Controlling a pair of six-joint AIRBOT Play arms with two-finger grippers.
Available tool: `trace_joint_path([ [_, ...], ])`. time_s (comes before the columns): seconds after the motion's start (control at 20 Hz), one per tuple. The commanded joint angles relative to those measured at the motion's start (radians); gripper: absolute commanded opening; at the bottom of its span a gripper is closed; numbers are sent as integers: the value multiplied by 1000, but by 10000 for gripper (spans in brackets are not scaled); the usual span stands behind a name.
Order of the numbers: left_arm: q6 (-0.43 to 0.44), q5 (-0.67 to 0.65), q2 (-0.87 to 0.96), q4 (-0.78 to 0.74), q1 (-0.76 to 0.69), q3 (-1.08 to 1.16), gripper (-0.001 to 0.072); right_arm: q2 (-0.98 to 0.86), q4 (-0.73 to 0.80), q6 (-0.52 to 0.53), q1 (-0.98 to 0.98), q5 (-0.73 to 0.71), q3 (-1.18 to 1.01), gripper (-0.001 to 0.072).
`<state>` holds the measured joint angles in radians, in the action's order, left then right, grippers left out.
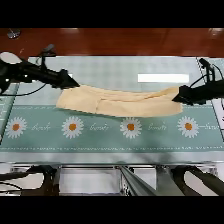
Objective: Fold the shirts.
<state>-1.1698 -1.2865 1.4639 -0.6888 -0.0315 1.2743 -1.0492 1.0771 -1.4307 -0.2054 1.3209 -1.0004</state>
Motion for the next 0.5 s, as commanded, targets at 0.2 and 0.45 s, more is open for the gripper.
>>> trace_joint_path([
  [0.2,-311,565,35,-359,-653,14,18,459,-100,-186,2,51,106,21],
  [0.45,-490,548,260,-427,-851,185,18,486,-114,-183,2,88,106,20],
])
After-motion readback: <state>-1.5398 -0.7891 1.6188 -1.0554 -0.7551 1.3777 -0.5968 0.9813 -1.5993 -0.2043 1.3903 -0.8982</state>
